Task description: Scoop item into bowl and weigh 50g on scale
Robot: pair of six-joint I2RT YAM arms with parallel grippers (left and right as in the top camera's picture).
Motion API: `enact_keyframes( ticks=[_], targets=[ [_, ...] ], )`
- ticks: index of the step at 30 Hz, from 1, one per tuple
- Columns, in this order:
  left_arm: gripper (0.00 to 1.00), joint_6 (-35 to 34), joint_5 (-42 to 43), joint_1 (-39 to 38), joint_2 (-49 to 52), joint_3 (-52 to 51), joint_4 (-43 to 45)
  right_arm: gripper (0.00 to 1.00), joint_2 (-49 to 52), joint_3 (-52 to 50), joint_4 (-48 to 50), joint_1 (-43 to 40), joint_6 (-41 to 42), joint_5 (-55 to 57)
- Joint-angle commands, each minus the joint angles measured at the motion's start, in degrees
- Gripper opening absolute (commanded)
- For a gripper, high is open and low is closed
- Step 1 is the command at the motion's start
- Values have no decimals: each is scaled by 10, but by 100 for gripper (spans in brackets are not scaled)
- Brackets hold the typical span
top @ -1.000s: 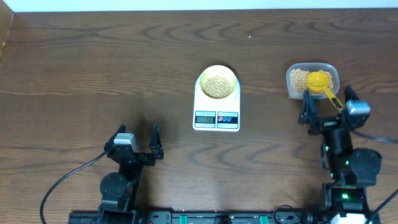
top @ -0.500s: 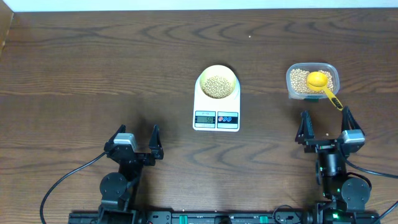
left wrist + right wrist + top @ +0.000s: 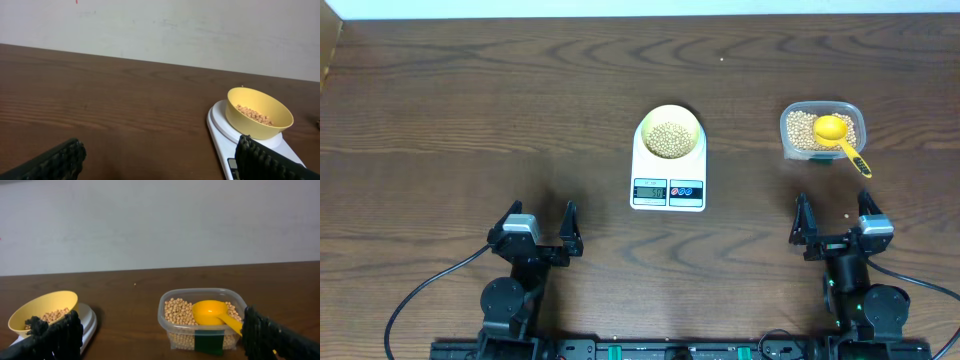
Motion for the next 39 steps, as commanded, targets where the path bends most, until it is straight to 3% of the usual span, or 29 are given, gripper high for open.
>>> enact_keyframes(
  ticks=[1, 5, 27, 39],
  targets=[
    [97, -5, -3, 3, -3, -9, -23, 99, -7, -1, -26, 2, 2, 5],
    [98, -5, -3, 3, -3, -9, -23, 99, -7, -1, -72, 2, 2, 5],
    [98, -5, -3, 3, -3, -9, -23, 99, -7, -1, -73, 2, -42, 18],
    [98, -5, -3, 3, -3, -9, -23, 99, -7, -1, -74, -38, -97, 17]
  ],
)
